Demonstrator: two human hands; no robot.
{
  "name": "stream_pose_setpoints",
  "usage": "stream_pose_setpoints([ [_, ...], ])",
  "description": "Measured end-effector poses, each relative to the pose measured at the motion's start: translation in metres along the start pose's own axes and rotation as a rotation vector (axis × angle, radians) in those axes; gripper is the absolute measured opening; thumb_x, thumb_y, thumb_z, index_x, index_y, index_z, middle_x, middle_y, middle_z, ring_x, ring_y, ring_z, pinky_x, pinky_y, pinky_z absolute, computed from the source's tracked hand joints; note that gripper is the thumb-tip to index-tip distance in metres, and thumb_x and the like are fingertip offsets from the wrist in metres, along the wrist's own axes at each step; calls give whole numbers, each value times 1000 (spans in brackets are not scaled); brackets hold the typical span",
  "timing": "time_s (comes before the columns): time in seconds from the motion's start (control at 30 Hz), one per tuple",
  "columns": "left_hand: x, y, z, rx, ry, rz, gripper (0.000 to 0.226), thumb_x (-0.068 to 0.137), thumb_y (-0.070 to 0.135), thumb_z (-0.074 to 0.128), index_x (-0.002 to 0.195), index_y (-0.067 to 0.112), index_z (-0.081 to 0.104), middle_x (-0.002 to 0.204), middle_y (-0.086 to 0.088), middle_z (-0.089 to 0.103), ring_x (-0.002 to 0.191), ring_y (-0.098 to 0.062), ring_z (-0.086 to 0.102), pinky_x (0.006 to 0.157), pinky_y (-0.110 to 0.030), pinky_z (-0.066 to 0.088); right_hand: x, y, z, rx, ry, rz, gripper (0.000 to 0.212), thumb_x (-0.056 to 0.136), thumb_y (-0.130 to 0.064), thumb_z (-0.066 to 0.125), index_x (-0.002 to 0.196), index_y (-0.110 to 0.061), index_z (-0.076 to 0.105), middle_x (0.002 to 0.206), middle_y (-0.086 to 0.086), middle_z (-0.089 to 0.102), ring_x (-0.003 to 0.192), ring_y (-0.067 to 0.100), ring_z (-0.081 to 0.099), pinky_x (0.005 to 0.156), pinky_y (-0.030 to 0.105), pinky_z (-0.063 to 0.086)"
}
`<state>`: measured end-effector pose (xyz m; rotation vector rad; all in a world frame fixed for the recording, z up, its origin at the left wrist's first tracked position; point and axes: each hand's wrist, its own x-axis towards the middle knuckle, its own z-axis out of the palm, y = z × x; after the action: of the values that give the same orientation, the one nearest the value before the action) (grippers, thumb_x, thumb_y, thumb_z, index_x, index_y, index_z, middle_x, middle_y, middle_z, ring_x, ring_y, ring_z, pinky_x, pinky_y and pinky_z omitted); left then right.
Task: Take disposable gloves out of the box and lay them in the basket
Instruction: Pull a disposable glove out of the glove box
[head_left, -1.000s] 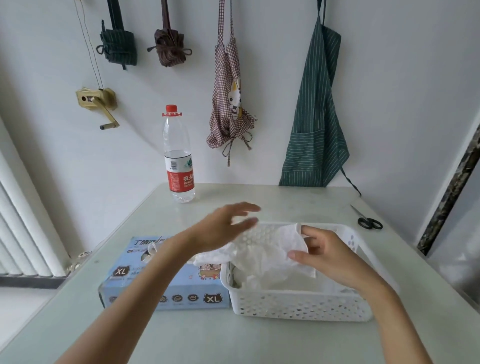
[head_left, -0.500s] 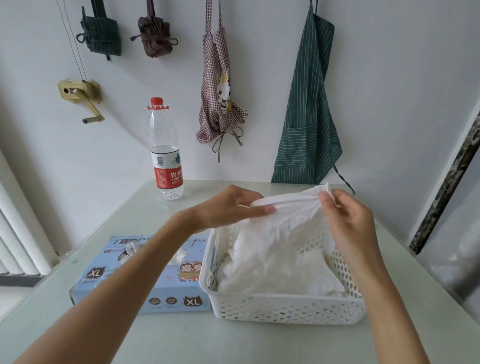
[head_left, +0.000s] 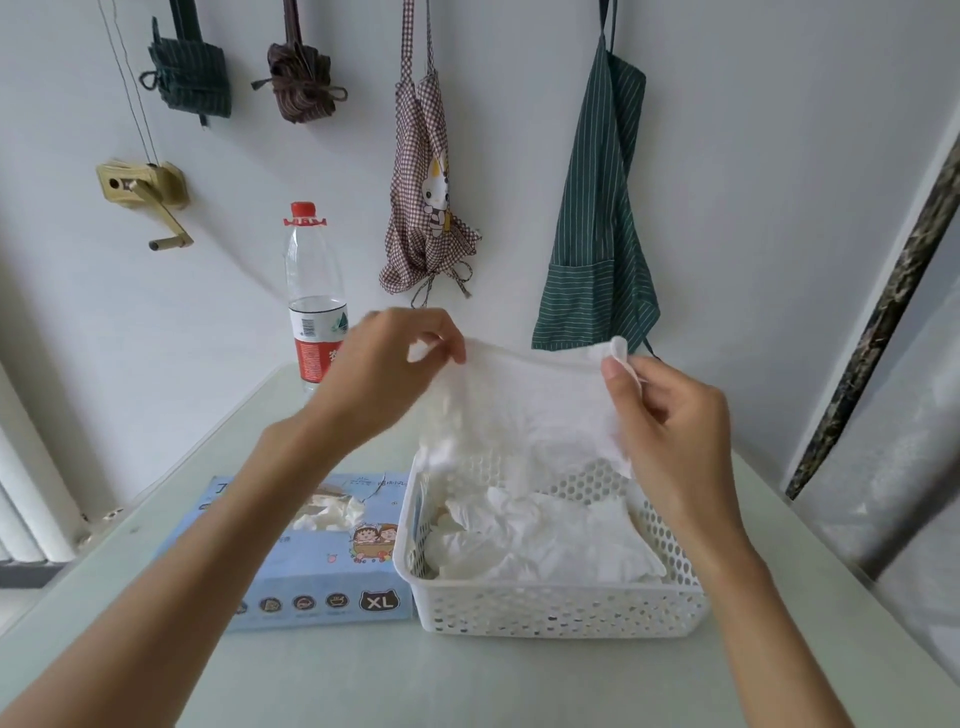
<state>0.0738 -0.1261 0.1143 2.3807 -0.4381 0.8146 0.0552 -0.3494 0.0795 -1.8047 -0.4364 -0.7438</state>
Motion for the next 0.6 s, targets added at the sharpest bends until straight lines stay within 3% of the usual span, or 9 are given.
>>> stream_pose_setpoints([
  [0.07,4,5,-11,86,-9,-9,24,90,9,59,80,27,69,92,7,68,88,-11,58,83,-29,45,4,-10,4,113,-16,107,35,96,-27,55,71,-5,63,45,3,36,46,10,30,46,25,29],
  [0.17,14,3,3,230,-176,-25,27,92,11,56,83,30,72,94,4,67,86,-14,57,80,-30,45,10,1,4,165,-57,302,21,94,-24,57,77,-19,68,47,-1,47,53,9,37,48,16,34],
  [0.2,15,1,17,282,-260,-27,27,92,12,55,86,31,73,97,4,67,89,-16,58,81,-30,46,11,13,3,107,-91,361,15,94,-23,58,86,-17,70,55,4,56,59,9,35,49,17,36],
  [0.23,15,-3,34,329,-348,-18,28,92,11,54,89,31,73,101,3,67,94,-18,59,82,-30,46,11,27,3,23,-125,433,14,94,-22,59,99,-15,70,68,8,65,58,14,55,51,17,39],
  [0.27,15,-7,52,369,-436,-2,28,93,12,53,92,31,73,105,3,67,99,-20,60,84,-30,45,9,43,2,-82,-166,504,18,93,-21,59,108,-15,68,79,7,68,84,16,67,55,18,44],
  [0.3,12,-11,70,403,-515,18,27,93,12,52,95,30,72,109,2,67,103,-21,60,86,-30,44,6,59,1,-183,-211,553,23,92,-20,60,113,-15,66,84,4,67,71,13,64,61,22,50],
  [0.37,5,-18,101,461,-612,70,23,95,16,52,101,29,70,116,1,63,107,-21,58,89,-30,42,0,86,-3,-361,-309,590,27,90,-22,62,117,-16,61,81,1,65,75,19,64,75,33,53],
  [0.5,-7,-26,133,481,-636,113,25,97,16,49,111,27,66,125,3,61,113,-21,56,90,-30,41,-6,101,-11,-545,-514,557,34,90,-24,62,114,-25,39,84,1,65,81,17,61,73,31,45],
  [0.6,-14,-18,132,442,-533,189,25,97,18,50,118,26,62,128,7,59,115,-16,53,87,-28,40,-7,99,-13,-673,-616,480,32,89,-15,60,110,-28,40,96,0,61,88,18,58,76,31,46],
])
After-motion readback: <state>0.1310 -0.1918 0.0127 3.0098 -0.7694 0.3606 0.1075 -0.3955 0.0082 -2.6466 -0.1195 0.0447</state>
